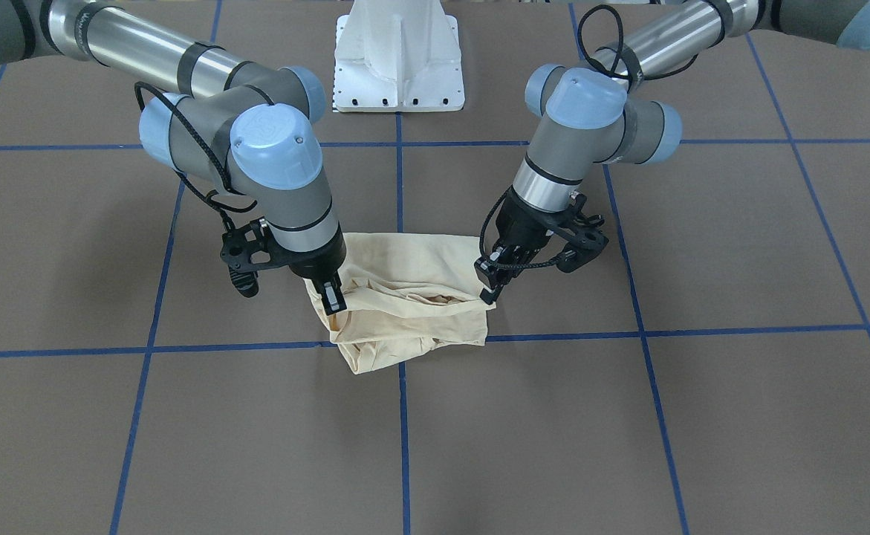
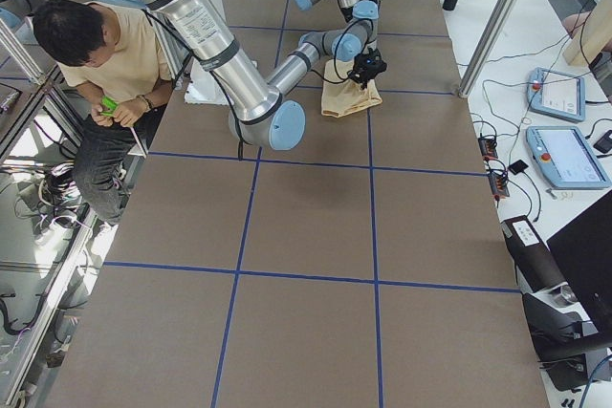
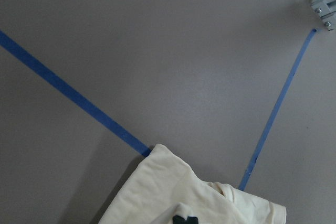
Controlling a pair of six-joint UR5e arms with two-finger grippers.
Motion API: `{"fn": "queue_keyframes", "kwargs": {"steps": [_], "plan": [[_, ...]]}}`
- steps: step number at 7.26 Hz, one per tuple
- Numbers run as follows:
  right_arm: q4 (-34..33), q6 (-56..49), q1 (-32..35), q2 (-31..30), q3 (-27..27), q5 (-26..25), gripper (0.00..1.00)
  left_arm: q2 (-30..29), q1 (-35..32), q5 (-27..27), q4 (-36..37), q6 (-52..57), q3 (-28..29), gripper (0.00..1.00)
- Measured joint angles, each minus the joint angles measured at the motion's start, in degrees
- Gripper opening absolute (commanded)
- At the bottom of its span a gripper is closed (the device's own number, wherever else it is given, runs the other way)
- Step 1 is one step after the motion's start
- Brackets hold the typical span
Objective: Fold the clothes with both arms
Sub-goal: 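Lay the folded edge down and open both grippers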
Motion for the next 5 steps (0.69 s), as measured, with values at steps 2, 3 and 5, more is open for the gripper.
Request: {"fn": "queue_keyframes", "kwargs": {"steps": [2,3,5], "plan": [[1.5,-2.1,0.8,2.1,-4.6,0.4,0.42,-1.2,-0.4,0.4,-0.9,0.5,2.8,0.26],[2.7,-3.4,1.6,3.9,-8.1,1.0,0.88,-2.2,-0.5,1.1,-2.3,0.6,5.1,0.47],[8.6,-6.8,3.9,7.3,-16.6,1.5,1.00,-5.2,-2.1,3.6,-3.9,2.6,11.3,0.63]]}}
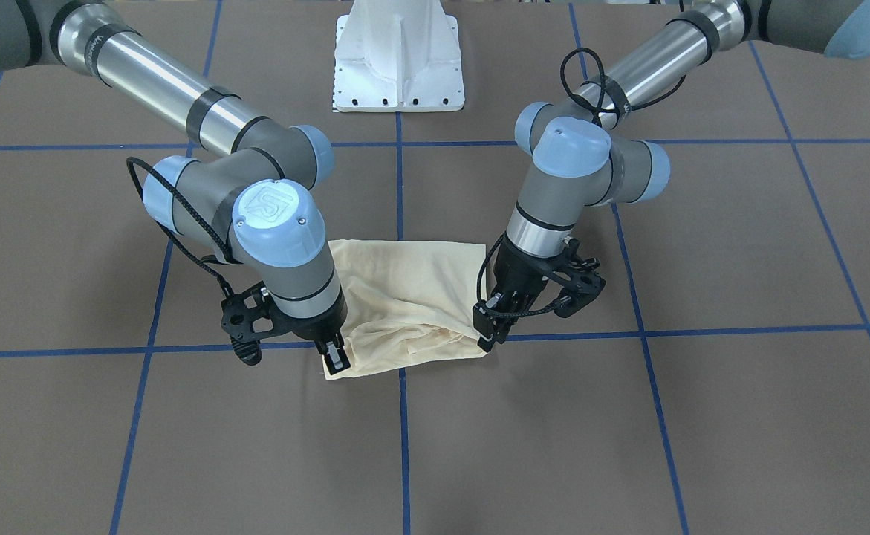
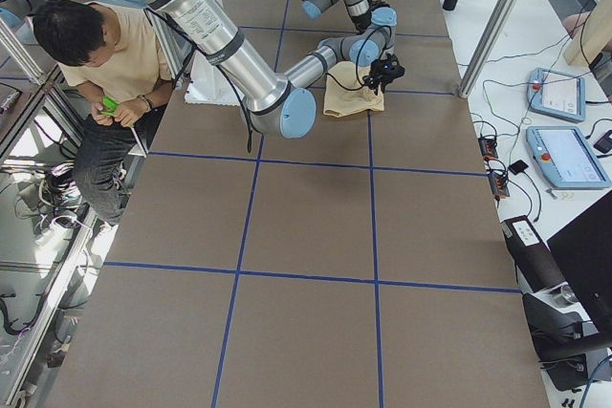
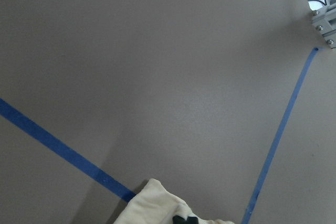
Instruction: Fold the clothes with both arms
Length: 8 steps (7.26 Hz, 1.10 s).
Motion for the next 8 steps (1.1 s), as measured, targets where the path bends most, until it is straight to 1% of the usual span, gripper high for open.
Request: {"fn": "queue_keyframes", "kwargs": {"steps": [1,2,3,4,5,6,8], "plan": [[1.3,-1.9,1.3,1.8,-3.1,0.2,1.00,-0.5,-1.6,0.4,-0.6,2.1,1.9,0.63],[1.8,-3.1,2.2,2.5,-4.2,0.6,1.00,-0.7,-2.8,0.4,-1.2,3.9,2.7,0.63],[1.8,-4.7,3.0,2.3,-3.9,1.4,1.00,-0.5,-3.4,0.2,-1.6,6.2,2.7,0.63],[1.0,-8.1,3.8,0.4,-1.2,1.9,1.00,0.8,-4.0,-1.4,-1.7,11.4,0.8,0.63],[-0.6,-14.3,4.9,-3.8,3.9,2.2,1.00,4.0,-5.3,-5.2,-1.5,19.0,-3.3,0.63],[-3.2,-22.8,6.4,-8.6,9.9,2.4,1.00,8.0,-7.4,-9.7,-1.2,27.2,-8.2,0.63],[-7.2,-40.4,10.9,-17.5,18.7,4.9,1.00,17.0,-12.0,-16.4,-1.0,42.6,-16.5,0.63]]}}
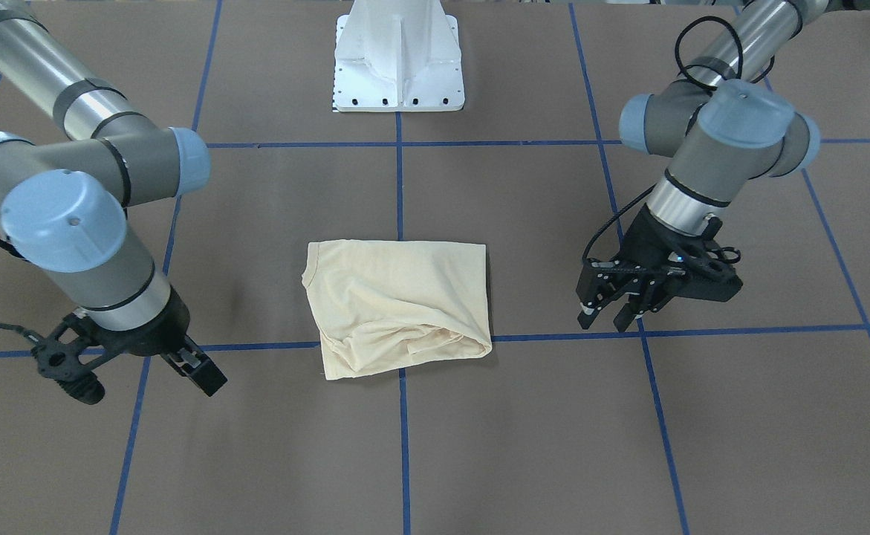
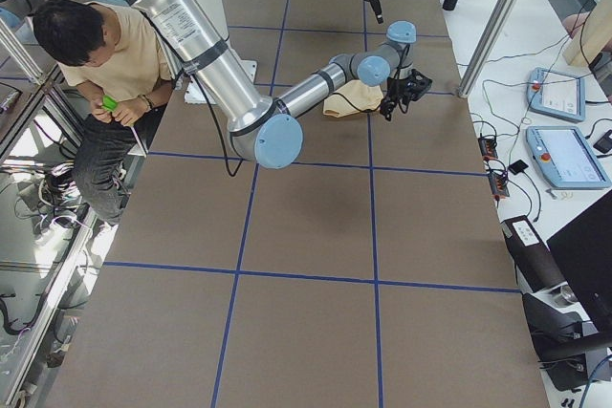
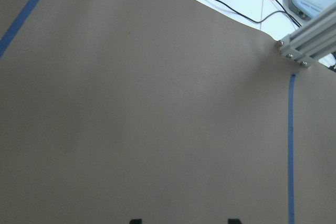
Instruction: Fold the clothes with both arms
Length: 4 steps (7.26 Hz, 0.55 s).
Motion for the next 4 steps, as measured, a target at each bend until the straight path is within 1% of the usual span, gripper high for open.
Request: {"fn": "queue_keyframes", "kwargs": {"steps": [1,2,3,4], "plan": [[-0.7,-9.1,3.3,-5.1,3.5,2.6,1.00,5.0,-3.1,-2.8,0.1,7.9,-3.3,0.63],[-0.9,-19.5,7.7,-11.0,6.6,5.7,1.00,10.1,-7.7,-6.5,0.1,16.8,-5.5,0.63],[-1.1,-31.5,13.0,-17.2,8.9,8.2,1.00,15.0,-13.5,-10.2,0.1,27.1,-6.6,0.63],[-1.3,-45.1,18.5,-22.6,9.6,9.8,1.00,19.6,-19.5,-12.9,0.1,38.0,-6.8,0.65]]}}
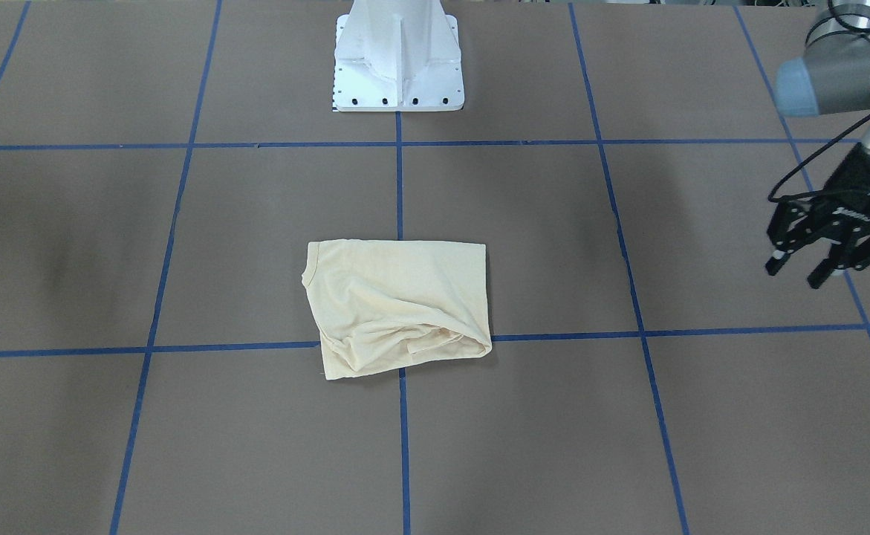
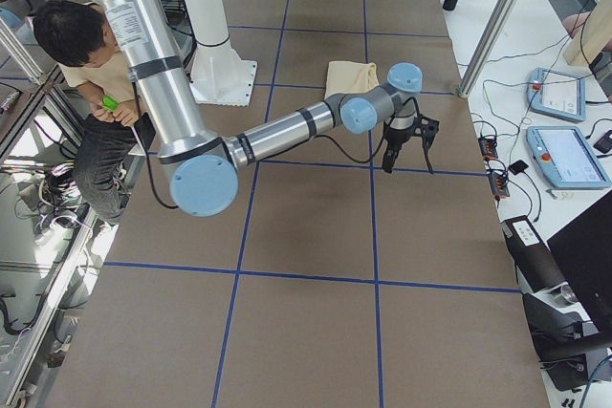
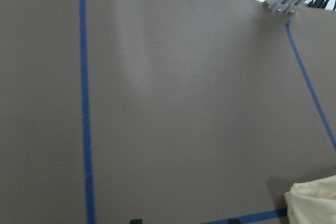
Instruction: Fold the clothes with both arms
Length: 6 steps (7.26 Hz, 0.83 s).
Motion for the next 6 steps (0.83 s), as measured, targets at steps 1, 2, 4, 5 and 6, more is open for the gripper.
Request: {"fn": "queue_keyframes", "kwargs": {"steps": [1,2,4,5,6], "plan": [[-1.4,-14.2,5.5,-4.3,-0.3,0.9,1.00,4.0,-6.0,-1.5,0.5,10.8,0.6,0.66],[-5.3,-27.1,10.4,-6.6,-0.6,1.6,1.00,6.8,-11.2,-2.3,2.1,20.5,1.6,0.76],[-12.4,-40.0,15.6,-8.1,0.5,2.4,1.00,9.0,-16.4,-3.3,7.3,30.5,2.6,0.99],[-13.6,-41.2,16.2,-8.5,1.3,2.8,1.00,9.5,-17.0,-3.5,8.5,31.6,2.8,1.00],[-14.0,-41.6,16.4,-8.8,1.6,3.6,1.00,10.3,-17.2,-3.8,8.9,31.9,2.9,1.00]]}}
